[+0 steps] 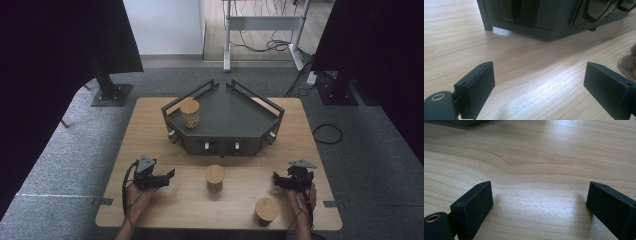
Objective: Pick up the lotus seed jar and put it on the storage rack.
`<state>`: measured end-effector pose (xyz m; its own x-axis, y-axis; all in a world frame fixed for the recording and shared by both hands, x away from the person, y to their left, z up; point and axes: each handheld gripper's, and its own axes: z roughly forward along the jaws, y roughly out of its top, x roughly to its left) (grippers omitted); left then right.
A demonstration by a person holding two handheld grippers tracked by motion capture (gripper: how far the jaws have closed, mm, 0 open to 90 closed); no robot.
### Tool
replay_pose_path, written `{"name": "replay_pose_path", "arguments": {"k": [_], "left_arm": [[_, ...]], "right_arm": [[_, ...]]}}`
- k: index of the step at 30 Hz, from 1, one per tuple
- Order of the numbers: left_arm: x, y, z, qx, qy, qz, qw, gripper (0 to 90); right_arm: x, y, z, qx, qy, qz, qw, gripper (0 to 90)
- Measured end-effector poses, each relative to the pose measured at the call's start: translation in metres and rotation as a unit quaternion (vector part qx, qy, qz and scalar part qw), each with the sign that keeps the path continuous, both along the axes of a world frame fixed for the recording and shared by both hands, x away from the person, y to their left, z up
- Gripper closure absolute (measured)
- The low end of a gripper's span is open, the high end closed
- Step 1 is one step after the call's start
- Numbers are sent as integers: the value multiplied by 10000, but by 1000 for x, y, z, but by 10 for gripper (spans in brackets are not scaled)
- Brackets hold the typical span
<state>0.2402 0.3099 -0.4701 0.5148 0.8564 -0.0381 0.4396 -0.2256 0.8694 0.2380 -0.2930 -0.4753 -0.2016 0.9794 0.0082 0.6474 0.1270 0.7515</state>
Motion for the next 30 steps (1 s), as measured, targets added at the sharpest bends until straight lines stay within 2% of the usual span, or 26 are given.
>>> {"name": "replay_pose_path", "arguments": {"k": [30], "left_arm": [[-3,-6,-13,106,158,107,9998,98]], "right_arm": [[0,0,0,1,0,-1,10000,64]]}}
